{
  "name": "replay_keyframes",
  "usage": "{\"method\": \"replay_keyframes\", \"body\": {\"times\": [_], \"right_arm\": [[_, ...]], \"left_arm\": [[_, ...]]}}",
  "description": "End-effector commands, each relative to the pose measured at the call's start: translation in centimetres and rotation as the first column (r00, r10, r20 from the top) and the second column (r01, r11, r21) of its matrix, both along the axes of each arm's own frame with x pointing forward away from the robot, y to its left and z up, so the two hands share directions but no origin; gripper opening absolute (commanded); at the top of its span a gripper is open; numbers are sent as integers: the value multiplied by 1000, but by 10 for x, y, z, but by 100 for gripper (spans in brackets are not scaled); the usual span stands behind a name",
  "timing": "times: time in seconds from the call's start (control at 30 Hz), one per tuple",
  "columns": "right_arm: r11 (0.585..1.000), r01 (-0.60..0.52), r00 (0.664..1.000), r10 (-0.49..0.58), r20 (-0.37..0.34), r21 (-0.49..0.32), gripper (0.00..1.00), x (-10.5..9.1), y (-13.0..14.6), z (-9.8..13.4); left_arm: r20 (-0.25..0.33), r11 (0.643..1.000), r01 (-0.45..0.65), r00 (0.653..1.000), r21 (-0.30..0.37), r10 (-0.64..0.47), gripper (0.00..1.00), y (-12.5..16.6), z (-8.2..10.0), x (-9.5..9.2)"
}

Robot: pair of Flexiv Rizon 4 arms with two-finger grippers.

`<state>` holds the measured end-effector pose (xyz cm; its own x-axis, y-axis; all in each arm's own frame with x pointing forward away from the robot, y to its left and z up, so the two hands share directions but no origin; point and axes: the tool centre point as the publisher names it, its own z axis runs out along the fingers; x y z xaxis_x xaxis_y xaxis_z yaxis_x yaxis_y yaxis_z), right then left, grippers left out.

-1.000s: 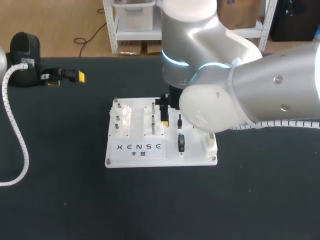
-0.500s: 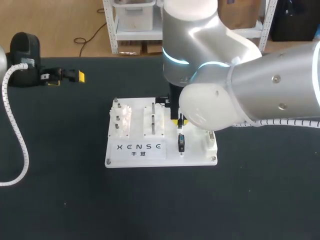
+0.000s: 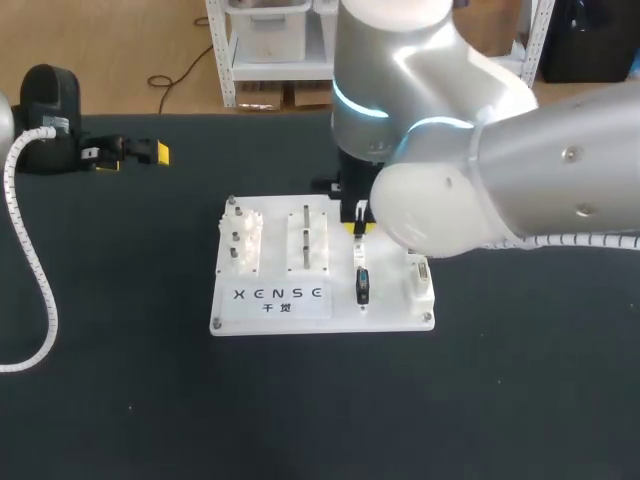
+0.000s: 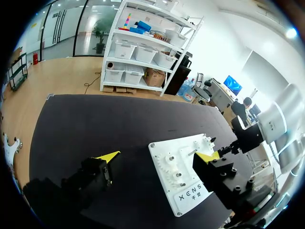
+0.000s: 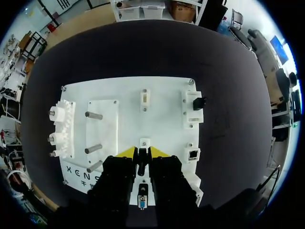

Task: Insert the USB connector, Ethernet cable, and multi-pin plug into their matching sockets one by one.

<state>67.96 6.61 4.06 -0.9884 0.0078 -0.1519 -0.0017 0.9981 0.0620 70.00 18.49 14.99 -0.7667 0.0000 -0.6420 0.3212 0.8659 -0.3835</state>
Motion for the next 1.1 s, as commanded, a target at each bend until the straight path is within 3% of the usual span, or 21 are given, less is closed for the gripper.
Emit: {"method": "replay_keyframes", "body": {"times": [0.03,0.47,1.1], "right_arm": [[1000,7,999,-8,40,12,0,-7,-17,11],[997,64,998,-63,27,-46,0,-13,-65,7],[993,86,996,-86,1,-78,0,-4,-72,-12]], "left_arm": [[0,1000,0,1000,0,0,100,0,0,0],[0,1000,0,1000,0,0,100,0,0,0],[0,1000,0,1000,0,0,100,0,0,0]]}}
